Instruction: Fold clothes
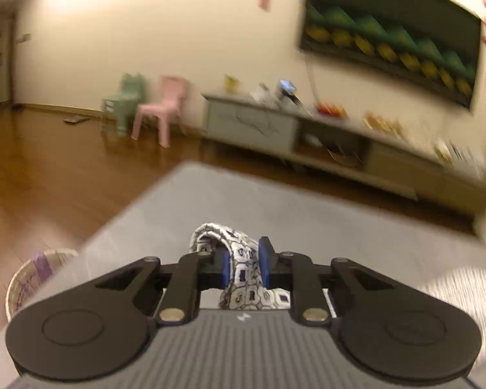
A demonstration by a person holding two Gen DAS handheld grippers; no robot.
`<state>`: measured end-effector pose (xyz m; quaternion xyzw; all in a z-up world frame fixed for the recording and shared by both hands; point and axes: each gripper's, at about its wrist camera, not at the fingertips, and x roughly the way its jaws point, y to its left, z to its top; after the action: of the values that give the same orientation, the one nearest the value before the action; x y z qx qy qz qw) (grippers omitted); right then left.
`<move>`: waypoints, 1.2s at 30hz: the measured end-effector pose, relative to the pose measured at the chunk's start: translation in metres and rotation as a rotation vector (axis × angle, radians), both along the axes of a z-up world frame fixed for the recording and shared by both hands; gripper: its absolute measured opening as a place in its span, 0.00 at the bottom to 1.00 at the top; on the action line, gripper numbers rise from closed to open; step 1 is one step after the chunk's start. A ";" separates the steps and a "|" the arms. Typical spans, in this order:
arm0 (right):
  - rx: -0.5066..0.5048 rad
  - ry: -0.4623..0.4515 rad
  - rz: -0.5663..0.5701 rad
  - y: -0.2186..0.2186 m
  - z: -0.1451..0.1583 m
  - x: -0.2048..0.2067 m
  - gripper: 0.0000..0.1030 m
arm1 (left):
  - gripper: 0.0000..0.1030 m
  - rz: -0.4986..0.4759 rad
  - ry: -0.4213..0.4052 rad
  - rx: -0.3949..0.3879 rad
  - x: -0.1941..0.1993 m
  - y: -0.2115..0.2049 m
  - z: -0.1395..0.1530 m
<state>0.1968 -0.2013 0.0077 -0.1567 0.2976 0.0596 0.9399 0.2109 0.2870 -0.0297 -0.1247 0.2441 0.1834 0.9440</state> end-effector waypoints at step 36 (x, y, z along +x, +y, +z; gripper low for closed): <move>0.607 0.005 -0.334 -0.167 0.086 -0.125 0.03 | 0.01 -0.446 0.417 0.440 -0.080 -0.064 -0.052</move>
<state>0.0717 -0.3678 0.0937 0.1812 0.2900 -0.0091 0.9397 0.1311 0.2234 -0.0819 0.1776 0.4069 0.0427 0.8950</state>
